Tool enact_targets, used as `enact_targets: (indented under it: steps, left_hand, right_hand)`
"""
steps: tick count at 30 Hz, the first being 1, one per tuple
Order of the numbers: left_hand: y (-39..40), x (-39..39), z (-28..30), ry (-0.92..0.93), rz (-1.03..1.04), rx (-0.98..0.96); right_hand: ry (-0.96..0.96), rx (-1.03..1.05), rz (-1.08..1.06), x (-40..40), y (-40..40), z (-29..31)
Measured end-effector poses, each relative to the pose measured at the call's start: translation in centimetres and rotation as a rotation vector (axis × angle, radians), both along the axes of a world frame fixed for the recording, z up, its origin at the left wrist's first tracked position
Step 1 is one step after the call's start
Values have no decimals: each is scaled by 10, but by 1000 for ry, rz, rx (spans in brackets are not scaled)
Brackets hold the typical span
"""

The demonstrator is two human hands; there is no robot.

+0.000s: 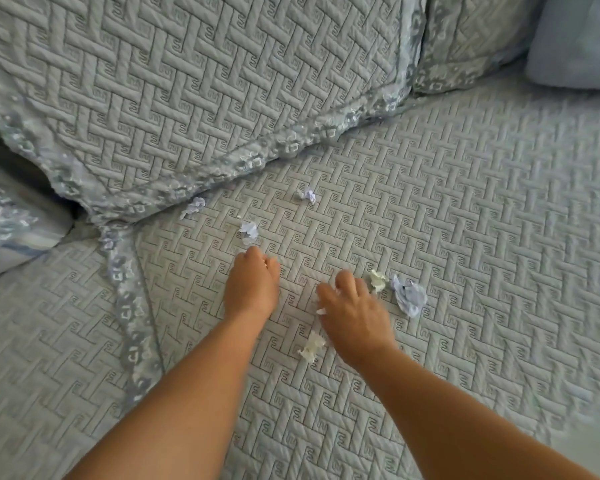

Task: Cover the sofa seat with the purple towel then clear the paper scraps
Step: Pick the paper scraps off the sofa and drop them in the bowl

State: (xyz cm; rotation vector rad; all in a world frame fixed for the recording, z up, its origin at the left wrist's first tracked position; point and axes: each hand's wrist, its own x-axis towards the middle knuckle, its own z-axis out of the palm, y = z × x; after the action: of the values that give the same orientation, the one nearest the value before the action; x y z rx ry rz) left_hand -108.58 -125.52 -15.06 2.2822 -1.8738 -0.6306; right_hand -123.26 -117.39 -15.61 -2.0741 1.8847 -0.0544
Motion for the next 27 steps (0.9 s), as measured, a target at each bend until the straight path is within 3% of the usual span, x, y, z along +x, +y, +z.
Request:
enact_targets:
  steps: [7, 14, 19, 27]
  left_hand:
    - [-5, -7, 0, 113, -37, -34]
    - [-23, -9, 1, 247, 8, -80]
    - [-48, 0, 5, 148, -20, -15]
    - [-75, 15, -10, 4, -134, 25]
  right_hand:
    - [141, 165, -114, -14, 2, -3]
    - [-86, 86, -184, 4, -22, 13]
    - [-204, -14, -292, 19, -66, 26]
    - [-225, -62, -369, 36, -143, 10]
